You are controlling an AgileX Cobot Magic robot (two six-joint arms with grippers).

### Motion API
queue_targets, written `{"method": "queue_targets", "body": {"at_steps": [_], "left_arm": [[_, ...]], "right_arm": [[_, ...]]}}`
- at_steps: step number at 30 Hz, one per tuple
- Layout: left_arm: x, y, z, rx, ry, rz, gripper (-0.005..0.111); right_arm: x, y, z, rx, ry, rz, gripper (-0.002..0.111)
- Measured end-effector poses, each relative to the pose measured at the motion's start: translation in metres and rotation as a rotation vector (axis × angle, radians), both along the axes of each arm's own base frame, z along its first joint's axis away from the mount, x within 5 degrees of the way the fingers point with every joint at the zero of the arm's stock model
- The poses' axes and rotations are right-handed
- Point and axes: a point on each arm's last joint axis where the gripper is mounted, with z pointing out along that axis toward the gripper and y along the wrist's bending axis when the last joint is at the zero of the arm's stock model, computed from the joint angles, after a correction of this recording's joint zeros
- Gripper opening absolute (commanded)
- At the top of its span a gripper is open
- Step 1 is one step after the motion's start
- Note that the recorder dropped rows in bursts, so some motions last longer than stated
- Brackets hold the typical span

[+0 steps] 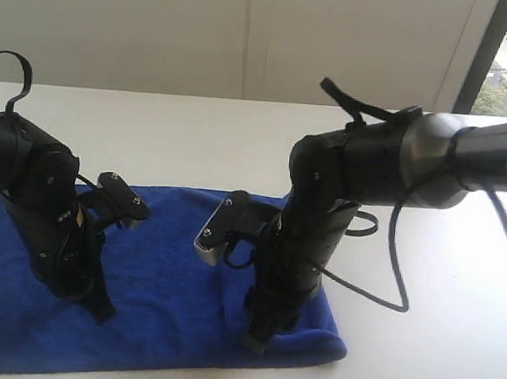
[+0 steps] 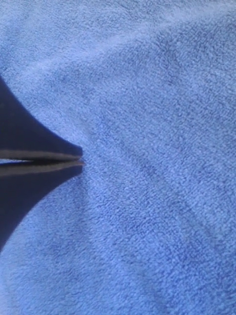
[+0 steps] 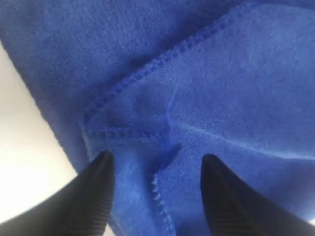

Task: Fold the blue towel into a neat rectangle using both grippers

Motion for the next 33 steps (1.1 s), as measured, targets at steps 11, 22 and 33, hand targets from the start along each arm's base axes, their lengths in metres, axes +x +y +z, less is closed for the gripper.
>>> {"method": "queue_targets", "body": {"at_steps": [11,22,33], "left_arm": [[0.0,0.0,0.0,-0.001,-0.002,0.0,0.0],[0.0,0.0,0.0,-0.001,-0.002,0.0,0.0],[0.0,0.0,0.0,-0.001,-0.002,0.0,0.0]], "right_arm": [[0.001,0.002,-0.014,0.006,0.045,-0.019,0.048],[-0.001,0.006,-0.014,0.045,0.055,0.009,0.005],[-0.001,-0.009,0.017,-0.053,-0.04,-0.059,0.0]]}}
